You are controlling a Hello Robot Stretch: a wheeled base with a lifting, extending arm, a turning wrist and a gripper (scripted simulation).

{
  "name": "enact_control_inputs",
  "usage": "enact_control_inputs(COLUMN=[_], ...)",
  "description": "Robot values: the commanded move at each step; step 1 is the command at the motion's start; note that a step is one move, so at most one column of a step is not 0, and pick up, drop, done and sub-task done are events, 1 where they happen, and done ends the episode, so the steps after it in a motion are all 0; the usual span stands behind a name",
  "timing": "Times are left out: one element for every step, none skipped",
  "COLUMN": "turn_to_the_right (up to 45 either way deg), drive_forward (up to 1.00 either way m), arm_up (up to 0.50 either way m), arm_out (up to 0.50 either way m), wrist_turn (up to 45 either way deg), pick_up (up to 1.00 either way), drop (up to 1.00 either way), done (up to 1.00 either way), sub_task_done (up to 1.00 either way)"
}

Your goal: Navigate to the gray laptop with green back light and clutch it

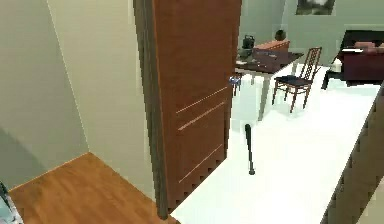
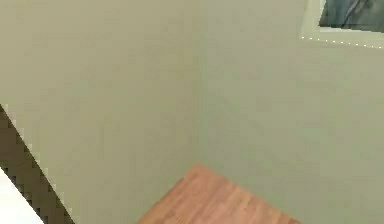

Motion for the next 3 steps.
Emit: enact_control_inputs(turn_to_the_right=[0.0,45.0,12.0], drive_forward=[0.75,0.0,0.0], arm_up=[0.0,0.0,0.0], arm_out=[0.0,0.0,0.0], wrist_turn=[0.0,0.0,0.0], pick_up=[0.0,0.0,0.0], drop=[0.0,0.0,0.0], done=[0.0,0.0,0.0], sub_task_done=[0.0,0.0,0.0])
